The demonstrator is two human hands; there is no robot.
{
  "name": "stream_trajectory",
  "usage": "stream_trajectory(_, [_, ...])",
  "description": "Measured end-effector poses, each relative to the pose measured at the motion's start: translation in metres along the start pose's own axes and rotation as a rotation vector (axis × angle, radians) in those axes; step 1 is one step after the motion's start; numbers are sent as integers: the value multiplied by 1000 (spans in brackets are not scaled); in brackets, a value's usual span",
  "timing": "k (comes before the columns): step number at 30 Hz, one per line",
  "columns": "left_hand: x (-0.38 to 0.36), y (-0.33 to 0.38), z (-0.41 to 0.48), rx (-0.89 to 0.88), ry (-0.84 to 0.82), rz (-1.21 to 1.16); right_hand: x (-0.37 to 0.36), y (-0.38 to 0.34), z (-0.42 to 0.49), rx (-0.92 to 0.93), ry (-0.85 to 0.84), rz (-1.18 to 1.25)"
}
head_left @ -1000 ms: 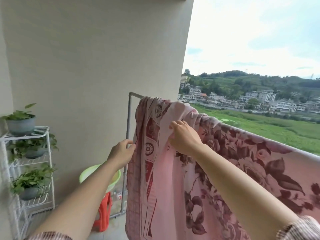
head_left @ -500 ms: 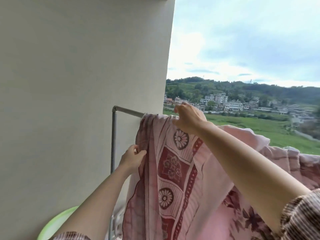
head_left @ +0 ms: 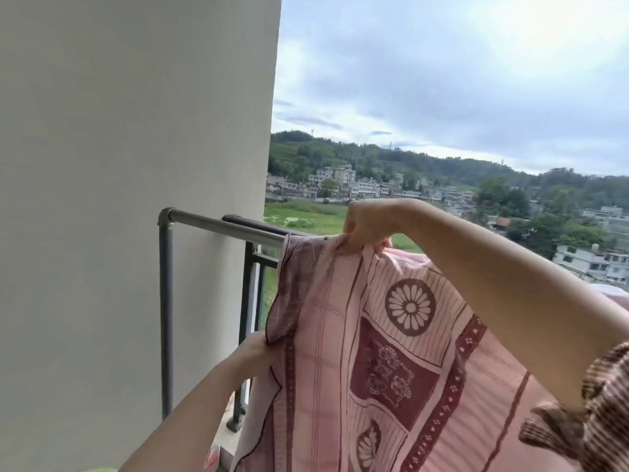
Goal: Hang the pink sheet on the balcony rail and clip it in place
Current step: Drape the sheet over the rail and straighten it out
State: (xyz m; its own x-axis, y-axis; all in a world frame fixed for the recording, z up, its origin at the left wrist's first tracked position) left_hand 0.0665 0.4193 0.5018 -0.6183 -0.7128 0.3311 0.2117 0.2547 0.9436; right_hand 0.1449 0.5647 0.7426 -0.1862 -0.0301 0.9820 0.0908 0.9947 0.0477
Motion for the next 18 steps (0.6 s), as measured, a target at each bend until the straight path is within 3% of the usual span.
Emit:
stream_trajectory(3, [19, 30, -21, 101, -292, 178, 16, 10, -4, -51, 25, 187])
stream_trajectory(5, [41, 58, -33, 130, -367, 339, 30, 21, -4, -77, 80, 307])
stream_trajectory(10, [99, 147, -41, -15, -236, 460, 81, 55, -11, -137, 387, 446])
stream_trajectory(14, [133, 211, -19, -229, 2, 94, 110, 92, -6, -218, 733, 600])
stream_trajectory(16, [143, 247, 8, -359, 186, -77, 126, 105, -1, -247, 949, 487])
stream_trajectory(18, [147, 271, 41, -474, 250, -267, 132, 113, 9, -276, 1029, 338])
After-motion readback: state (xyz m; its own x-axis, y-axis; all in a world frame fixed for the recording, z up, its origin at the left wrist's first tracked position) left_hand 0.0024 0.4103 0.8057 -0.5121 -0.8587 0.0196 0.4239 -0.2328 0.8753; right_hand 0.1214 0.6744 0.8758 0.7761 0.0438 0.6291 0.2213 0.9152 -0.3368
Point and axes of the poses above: each hand's wrist, its own z-axis towards the middle knuckle, its own x-axis out of the back of the hand, y = z × x, the point moved 4 cm from there along z, towards the middle knuckle, and after that the axes turned 9 degrees about -y, right-handed, at the moved point
